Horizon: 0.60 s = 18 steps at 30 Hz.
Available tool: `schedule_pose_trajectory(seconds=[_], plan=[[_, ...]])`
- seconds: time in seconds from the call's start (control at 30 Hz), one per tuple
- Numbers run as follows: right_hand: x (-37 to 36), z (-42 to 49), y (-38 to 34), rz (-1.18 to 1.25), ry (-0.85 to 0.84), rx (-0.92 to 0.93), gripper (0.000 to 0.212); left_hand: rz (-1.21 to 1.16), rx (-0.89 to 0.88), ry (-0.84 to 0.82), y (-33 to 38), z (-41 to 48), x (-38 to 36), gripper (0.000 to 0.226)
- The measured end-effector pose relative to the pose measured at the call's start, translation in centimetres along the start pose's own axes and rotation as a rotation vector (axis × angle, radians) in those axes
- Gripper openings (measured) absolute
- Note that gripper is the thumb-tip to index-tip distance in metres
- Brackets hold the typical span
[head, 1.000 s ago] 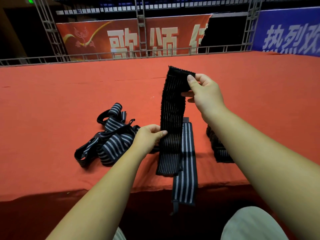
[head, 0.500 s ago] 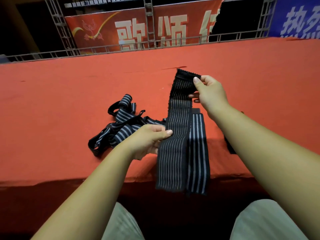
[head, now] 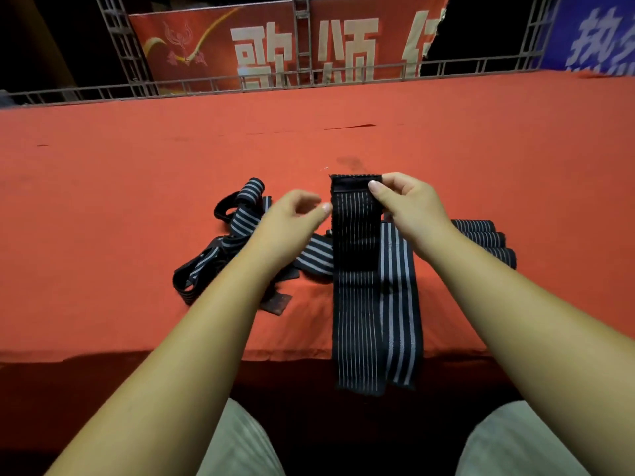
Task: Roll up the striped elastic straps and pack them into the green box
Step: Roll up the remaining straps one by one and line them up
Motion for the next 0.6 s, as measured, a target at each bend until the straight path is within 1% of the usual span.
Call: schedule_pose_trajectory(seconds=[0.1,0.13,0.2,0.3,0.37,0.43,0.53,0.6], plan=[[0.2,-0.4,-0.7,0.044,-0.024,0.007,0.013,-0.136,-0.098,0.049,3.1,0.3,0.7,0.024],[0.2,-0.6,-1.0,0.067,-0.034,0.012,0.013,-0.180,-0.125,0.055,3.8,0.2,0.6,0.021],[0.1,-1.3,-1.5,0.099,-0.043,0.013,0.013,-0.256,-0.146,0.070,4.7,-0.1,0.3,0.017],[0.0,-2.6,-1.9,0.169,-0.041,0.009,0.012,-0.389,-0.104,0.083,4.5,-1.0,-0.6,0.013],[0.2,-3.5,-2.0,0.226,-0.015,0.011,0.011,-0.498,-0.087,0.076,4.1,-1.6,-1.1,0.013],[0.3,-4.3,-2.2,0.271,0.012,0.020,0.010,-0.553,-0.090,0.060,3.9,-2.0,-1.6,0.011],[0.4,-5.6,-2.4,0.319,0.019,0.036,0.018,-0.609,-0.109,0.030,3.7,-2.8,-2.1,0.008],[0.3,-6.4,-2.3,0.307,0.029,0.040,0.022,-0.641,-0.107,0.009,3.3,-3.2,-2.2,0.009]])
Point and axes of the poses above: each hand's wrist, its own z-axis towards the middle knuckle, its own x-axis out of the back of the hand, y = z × x, the point moved 3 cm from there along z, towards the middle knuckle, and after that the axes turned 3 degrees about x, right-handed, at the moved point
